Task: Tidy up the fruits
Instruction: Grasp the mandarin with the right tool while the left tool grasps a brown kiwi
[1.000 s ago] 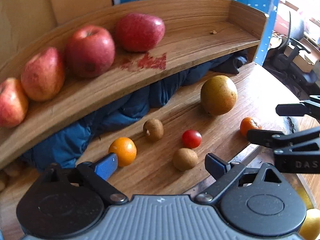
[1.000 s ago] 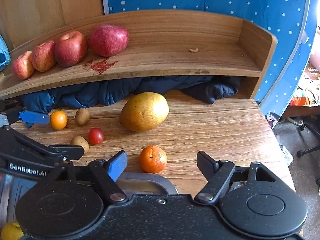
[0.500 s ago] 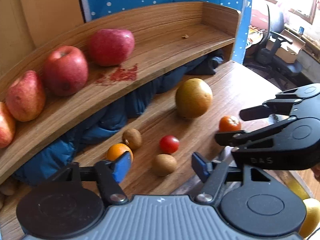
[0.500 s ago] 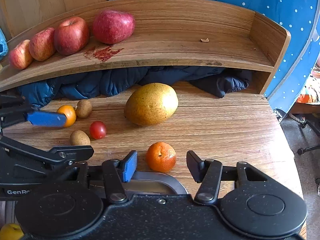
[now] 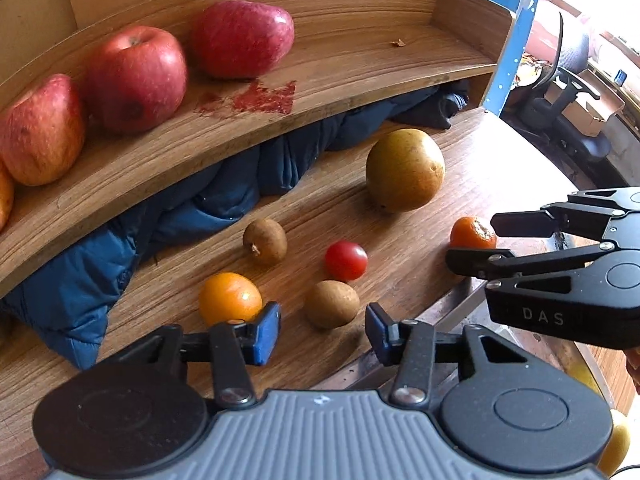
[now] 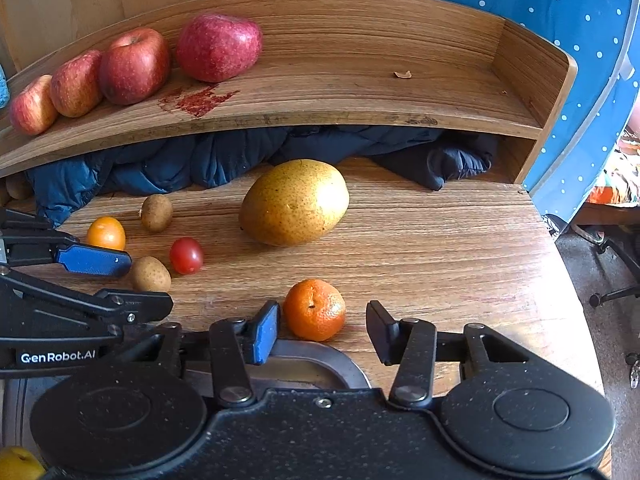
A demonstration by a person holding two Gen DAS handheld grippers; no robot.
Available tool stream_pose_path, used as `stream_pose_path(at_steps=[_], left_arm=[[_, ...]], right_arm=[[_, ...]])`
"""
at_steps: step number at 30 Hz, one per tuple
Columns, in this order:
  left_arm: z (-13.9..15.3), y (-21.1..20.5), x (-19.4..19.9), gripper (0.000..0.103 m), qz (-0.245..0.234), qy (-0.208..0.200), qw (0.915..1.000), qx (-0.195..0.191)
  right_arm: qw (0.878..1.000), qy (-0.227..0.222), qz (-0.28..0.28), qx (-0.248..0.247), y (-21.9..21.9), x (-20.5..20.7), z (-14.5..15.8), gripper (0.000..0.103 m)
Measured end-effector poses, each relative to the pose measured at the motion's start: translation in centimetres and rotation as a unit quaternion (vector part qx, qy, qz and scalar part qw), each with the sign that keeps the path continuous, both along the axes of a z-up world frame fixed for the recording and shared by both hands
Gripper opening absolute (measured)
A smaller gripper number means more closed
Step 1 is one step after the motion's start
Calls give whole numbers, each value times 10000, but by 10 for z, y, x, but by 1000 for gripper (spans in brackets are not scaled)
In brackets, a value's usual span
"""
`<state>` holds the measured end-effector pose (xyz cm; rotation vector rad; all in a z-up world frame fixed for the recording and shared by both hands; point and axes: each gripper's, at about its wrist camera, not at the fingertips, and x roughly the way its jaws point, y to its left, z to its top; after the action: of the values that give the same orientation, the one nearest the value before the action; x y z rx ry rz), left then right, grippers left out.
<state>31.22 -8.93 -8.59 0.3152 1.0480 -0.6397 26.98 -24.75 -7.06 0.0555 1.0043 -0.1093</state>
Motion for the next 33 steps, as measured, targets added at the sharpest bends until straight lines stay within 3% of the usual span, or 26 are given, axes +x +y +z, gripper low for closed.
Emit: stream_pose_path(at_steps=[6, 22, 33], left_arm=[[1, 0, 0, 31, 57, 44, 9999, -116], [13, 1, -11, 31, 213, -105, 9997, -112], [32, 29, -27, 31, 875, -262, 9956, -206]], right_arm=[[9999, -34, 115, 1, 4, 0, 0, 36], [9984, -352, 426, 145, 11, -18, 15, 35], [9936, -586, 926, 261, 28, -33, 35, 35]])
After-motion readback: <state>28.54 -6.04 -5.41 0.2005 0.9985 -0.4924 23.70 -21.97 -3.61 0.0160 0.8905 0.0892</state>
